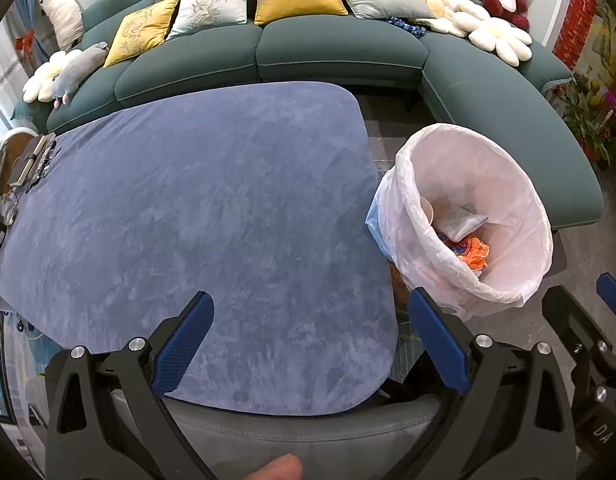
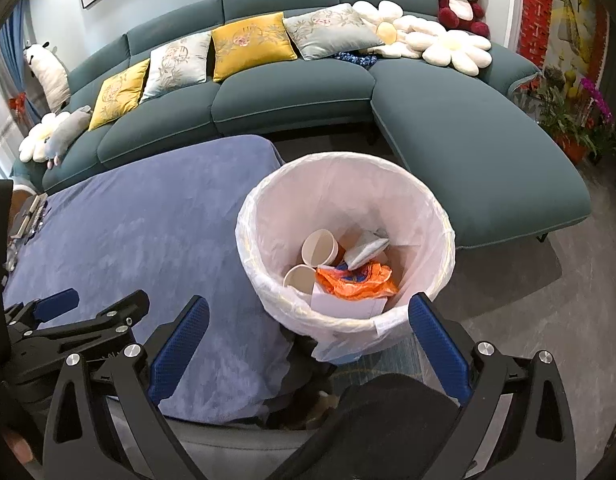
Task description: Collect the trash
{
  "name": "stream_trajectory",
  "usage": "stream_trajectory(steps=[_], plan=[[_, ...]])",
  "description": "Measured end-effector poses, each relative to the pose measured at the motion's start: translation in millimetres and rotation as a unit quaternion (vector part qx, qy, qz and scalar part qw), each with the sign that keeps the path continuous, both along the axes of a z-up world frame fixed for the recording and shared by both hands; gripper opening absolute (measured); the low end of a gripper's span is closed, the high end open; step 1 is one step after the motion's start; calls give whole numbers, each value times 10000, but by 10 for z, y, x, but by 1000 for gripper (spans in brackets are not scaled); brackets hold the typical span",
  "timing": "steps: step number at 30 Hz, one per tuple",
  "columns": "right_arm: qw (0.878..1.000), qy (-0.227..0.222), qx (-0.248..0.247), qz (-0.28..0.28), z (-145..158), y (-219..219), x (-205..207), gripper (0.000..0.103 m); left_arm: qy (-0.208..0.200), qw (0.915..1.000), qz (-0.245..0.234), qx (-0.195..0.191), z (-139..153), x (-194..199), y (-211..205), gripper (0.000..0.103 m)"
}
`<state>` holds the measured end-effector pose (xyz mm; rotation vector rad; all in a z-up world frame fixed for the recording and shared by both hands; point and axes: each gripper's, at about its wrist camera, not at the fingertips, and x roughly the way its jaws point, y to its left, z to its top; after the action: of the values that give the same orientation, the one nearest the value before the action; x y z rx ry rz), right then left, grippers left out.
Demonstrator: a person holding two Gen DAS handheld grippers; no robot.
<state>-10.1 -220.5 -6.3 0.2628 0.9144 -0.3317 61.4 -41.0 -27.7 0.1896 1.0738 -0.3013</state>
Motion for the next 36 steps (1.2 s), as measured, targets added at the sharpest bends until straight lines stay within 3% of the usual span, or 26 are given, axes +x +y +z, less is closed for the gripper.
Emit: stream_trajectory(steps=[36], plan=[[9998, 70, -204, 47, -117, -29, -130, 96, -221, 9997, 29, 81, -52, -171, -36, 93]])
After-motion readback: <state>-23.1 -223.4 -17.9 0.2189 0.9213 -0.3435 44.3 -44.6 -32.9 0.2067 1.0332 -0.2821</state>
